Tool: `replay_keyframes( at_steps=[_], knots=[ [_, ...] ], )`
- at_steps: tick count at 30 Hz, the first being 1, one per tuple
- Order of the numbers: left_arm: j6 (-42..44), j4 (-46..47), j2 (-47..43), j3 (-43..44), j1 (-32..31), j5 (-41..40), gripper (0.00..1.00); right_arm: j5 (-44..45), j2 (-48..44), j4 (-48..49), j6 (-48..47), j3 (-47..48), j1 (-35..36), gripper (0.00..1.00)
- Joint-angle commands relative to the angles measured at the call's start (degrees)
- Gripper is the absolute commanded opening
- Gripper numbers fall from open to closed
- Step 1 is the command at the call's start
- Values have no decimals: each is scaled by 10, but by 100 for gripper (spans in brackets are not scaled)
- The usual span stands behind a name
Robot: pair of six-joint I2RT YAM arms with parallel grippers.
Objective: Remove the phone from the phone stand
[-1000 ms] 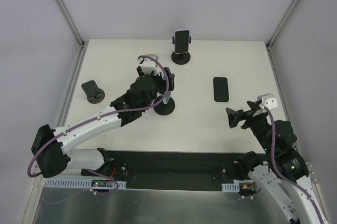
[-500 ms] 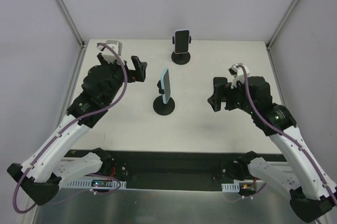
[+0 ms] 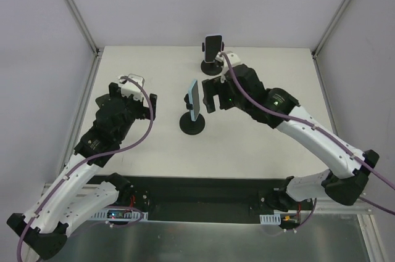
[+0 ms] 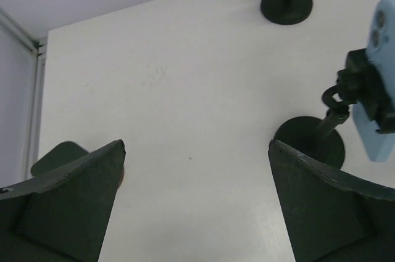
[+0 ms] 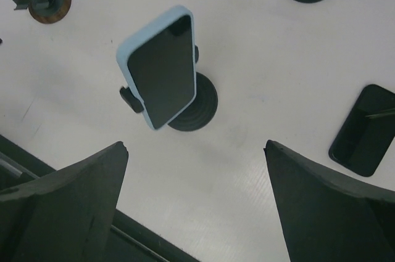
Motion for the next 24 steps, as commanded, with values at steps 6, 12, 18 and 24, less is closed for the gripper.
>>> replay_keyframes(
  at_steps=[6,12,18,24],
  knots=[
    [42,99,-63,-61,7,-133,99,178,141,68,9,121,77,98],
    [54,102,-59,-63,8,-134,99,209,189,118,2,130,99,95],
    [52,102,-53,-66,7,-92,99,225,226,118,0,136,99,85],
    [49,106,-36,-70,7,-19,99,220,213,128,-14,107,99,65]
  ],
)
